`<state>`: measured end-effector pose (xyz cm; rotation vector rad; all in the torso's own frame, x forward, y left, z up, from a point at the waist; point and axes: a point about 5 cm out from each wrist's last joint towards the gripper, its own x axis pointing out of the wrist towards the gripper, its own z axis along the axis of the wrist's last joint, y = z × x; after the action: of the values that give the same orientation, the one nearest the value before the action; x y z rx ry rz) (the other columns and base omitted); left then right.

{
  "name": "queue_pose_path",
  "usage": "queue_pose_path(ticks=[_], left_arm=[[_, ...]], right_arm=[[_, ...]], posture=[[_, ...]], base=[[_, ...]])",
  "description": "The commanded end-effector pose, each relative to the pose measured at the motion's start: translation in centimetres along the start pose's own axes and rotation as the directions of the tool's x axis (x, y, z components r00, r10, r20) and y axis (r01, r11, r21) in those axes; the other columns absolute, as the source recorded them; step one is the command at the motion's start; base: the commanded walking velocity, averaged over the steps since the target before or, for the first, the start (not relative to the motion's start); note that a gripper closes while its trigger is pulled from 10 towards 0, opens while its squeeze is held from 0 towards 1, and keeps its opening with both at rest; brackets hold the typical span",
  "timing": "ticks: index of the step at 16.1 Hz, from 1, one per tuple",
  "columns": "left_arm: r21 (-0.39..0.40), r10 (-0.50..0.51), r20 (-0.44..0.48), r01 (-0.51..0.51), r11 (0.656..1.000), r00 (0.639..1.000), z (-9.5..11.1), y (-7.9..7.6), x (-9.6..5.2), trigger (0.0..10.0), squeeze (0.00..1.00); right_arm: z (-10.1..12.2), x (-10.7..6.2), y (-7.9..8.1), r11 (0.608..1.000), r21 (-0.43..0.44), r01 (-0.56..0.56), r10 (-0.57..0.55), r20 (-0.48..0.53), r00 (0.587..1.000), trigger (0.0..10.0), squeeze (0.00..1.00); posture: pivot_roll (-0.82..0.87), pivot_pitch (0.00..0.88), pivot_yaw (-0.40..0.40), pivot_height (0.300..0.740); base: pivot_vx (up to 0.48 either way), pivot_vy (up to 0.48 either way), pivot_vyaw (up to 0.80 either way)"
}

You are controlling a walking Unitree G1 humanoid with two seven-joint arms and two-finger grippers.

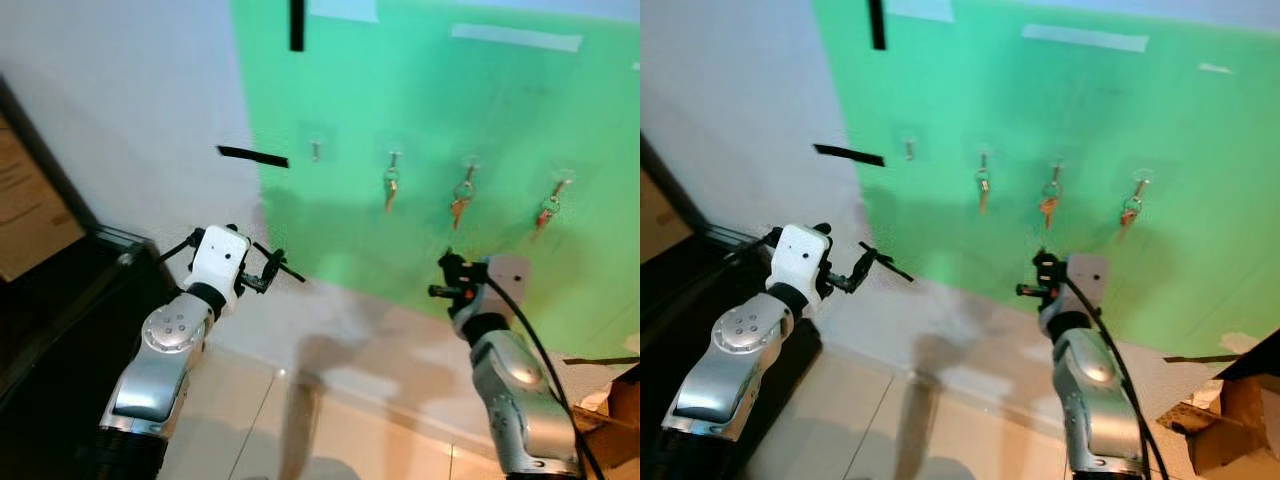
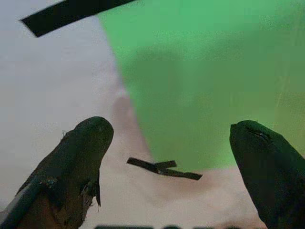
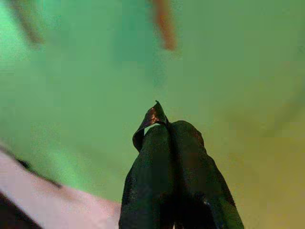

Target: Hang keys on a hook

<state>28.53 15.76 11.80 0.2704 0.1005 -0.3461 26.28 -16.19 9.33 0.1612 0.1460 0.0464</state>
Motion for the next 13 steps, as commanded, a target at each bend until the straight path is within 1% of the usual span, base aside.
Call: queue_pose_path(ticks=[1,2,3,5,7,10,13], left_arm=[[0.002,0.028,-0.003,-0.028,1.0,1.0,-0.2,0.5,-0.2,10.0,0.02],[0.001,0.03,-0.003,-0.03,1.0,1.0,-0.2,0.5,-0.2,10.0,0.01],[0.0,0.041,-0.004,-0.041,0.999,0.999,-0.2,0.7,-0.3,10.0,0.02],[0.005,0.053,-0.001,-0.053,0.999,0.999,-0.1,0.9,-0.4,10.0,0.02],[0.013,0.067,-0.003,-0.067,0.998,0.998,-0.2,1.3,-0.6,10.0,0.02],[0.017,0.071,-0.003,-0.071,0.997,0.997,-0.1,1.4,-0.6,10.0,0.02],[0.012,0.075,0.004,-0.075,0.997,0.997,0.2,1.3,0.0,10.0,0.02]], right_arm=[[0.7,0.1,0.5,1.0,0.002,-0.03,0.03,0.018,0.999,10.0,0.0],[0.7,0.1,0.5,0.999,0.0,-0.033,0.033,0.018,0.999,10.0,0.0],[0.8,0.3,0.6,0.999,-0.003,-0.038,0.038,0.016,0.999,10.0,0.0],[0.8,0.8,0.8,0.999,-0.007,-0.051,0.051,0.012,0.999,10.0,0.0],[0.8,1.3,1.2,0.998,-0.006,-0.057,0.057,0.011,0.998,10.0,0.0],[1.2,1.5,0.9,0.999,0.021,-0.025,0.024,0.027,0.999,10.0,0.0],[1.1,1.2,0.5,1.0,0.03,-0.003,0.002,0.026,1.0,10.0,0.0]], posture=[[-0.02,0.0,0.004,0.74],[-0.02,0.0,0.004,0.74],[0.0,0.0,-0.013,0.74],[0.03,0.0,-0.036,0.74],[0.04,0.0,-0.041,0.74],[0.03,0.0,-0.023,0.74],[0.0,0.0,0.008,0.74]], base=[[0.0,0.42,-0.8],[0.0,0.424,-0.8],[0.0,0.435,-0.47],[0.0,0.458,0.0],[0.0,0.448,0.0],[0.0,0.0,0.0],[0.0,0.0,0.0]])
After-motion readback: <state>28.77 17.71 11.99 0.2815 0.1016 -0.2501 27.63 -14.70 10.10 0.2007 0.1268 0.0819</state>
